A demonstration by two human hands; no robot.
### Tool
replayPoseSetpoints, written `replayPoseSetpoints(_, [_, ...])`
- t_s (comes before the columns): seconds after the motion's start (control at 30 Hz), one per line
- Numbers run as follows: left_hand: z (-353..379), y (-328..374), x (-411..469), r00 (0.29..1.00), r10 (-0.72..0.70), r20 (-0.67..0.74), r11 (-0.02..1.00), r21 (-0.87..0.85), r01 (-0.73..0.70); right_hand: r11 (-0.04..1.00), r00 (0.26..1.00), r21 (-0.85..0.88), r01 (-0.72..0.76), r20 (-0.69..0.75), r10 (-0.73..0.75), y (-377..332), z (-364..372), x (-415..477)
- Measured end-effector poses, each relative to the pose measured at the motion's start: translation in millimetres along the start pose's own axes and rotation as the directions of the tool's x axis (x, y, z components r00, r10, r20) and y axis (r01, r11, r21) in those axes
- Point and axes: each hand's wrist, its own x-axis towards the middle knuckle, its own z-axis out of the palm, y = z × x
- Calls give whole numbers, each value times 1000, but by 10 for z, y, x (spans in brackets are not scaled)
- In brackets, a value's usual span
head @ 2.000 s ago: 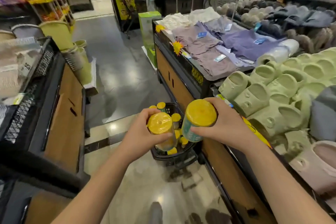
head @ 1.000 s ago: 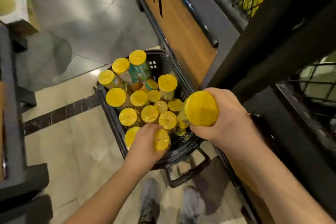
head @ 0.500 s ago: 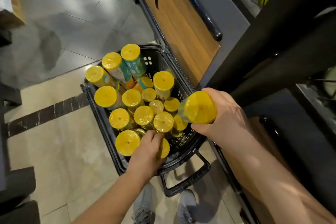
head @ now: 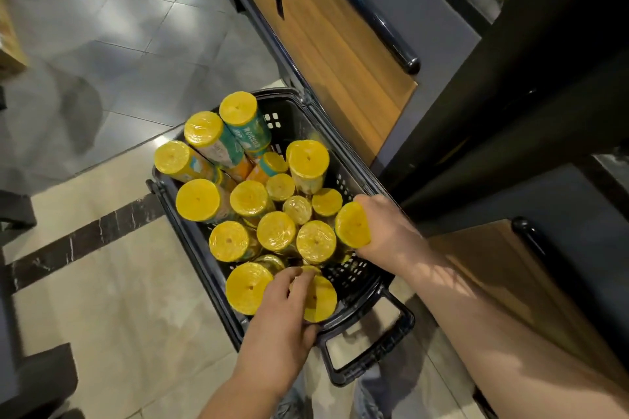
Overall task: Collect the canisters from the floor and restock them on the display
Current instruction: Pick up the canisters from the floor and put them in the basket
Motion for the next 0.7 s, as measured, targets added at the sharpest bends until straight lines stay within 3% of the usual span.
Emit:
replayPoseSetpoints(0.2, [-261, -58, 7, 993, 15, -114, 998, -51, -21, 998, 1000, 55, -23, 4, 23, 71, 117, 90])
replayPoseSetpoints(0.4, [-704, -6, 119, 982, 35, -186, 999, -6, -36, 995, 992, -83, -49, 115, 58, -111, -162, 53])
replayPoseSetpoints(0.7, [-2326, 748, 257, 935, 166, -313, 984, 111, -138, 989, 962, 26, 143, -241, -133, -1004, -1690, -732])
